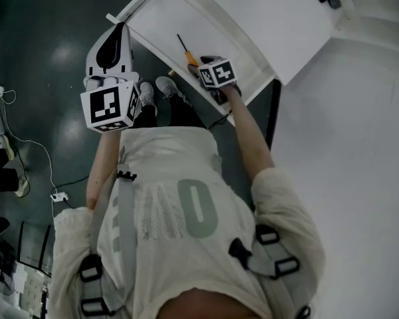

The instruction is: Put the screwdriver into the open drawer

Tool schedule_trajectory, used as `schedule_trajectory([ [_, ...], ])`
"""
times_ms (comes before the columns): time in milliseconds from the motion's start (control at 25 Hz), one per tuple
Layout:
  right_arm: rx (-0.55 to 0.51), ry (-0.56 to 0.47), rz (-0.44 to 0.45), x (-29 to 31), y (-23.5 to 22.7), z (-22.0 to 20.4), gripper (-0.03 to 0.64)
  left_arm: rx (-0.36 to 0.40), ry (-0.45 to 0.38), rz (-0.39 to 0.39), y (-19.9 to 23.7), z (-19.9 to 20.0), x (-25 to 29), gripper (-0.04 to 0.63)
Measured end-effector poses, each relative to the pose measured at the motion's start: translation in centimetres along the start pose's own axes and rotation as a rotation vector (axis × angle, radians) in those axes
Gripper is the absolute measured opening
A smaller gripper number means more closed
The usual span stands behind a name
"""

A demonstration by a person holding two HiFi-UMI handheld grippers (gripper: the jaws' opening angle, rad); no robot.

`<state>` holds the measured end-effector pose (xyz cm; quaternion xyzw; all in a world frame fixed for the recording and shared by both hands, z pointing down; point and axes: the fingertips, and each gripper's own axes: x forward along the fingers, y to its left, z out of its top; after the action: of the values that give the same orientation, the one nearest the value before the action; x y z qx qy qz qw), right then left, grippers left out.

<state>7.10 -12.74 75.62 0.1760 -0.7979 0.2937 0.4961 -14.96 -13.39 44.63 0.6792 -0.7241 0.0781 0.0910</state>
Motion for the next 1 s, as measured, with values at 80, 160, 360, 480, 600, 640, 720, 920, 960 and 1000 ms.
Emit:
schedule_trajectory([
  [80, 0.000, 0.001, 0.002, 0.0, 0.0, 0.0, 0.209, 0.001, 0.001, -0.001, 0.0, 0.0, 0.0, 0.005],
  [160, 0.000, 0.001, 0.004, 0.1, 0.0, 0.0, 0.209, 0.000, 0.002, -0.001, 0.0, -0.1, 0.1, 0.005],
  [360, -0.003, 0.005, 0.029, 0.0, 0.5, -0.1, 0.209, -0.002, 0.003, 0.001, 0.0, -0.1, 0.1, 0.005],
  [480, -0.012, -0.004, 0.036, -0.1, 0.8, 0.1, 0.209, -0.003, 0.001, -0.002, 0.0, 0.0, 0.2, 0.005],
  [600, -0.002, -0.024, 0.040, -0.6, 0.9, 0.6, 0.209, -0.001, -0.003, -0.008, -0.3, 0.1, 0.1, 0.005],
  [640, -0.001, -0.029, 0.038, -0.7, 0.9, 0.8, 0.209, 0.000, -0.005, -0.010, -0.3, 0.2, 0.0, 0.005],
  [720, -0.007, -0.037, 0.030, -1.0, 0.7, 1.2, 0.209, 0.002, -0.010, -0.013, -0.3, 0.3, -0.1, 0.005],
  [920, -0.024, -0.056, 0.009, -1.7, 0.2, 2.6, 0.209, 0.009, -0.035, -0.011, 0.0, 1.2, -0.3, 0.005],
  [960, -0.031, -0.068, 0.005, -2.0, 0.2, 3.1, 0.209, 0.010, -0.041, -0.010, 0.1, 1.5, -0.3, 0.005],
  [1000, -0.040, -0.083, -0.002, -2.4, 0.1, 3.8, 0.209, 0.011, -0.048, -0.009, 0.1, 1.8, -0.4, 0.005],
])
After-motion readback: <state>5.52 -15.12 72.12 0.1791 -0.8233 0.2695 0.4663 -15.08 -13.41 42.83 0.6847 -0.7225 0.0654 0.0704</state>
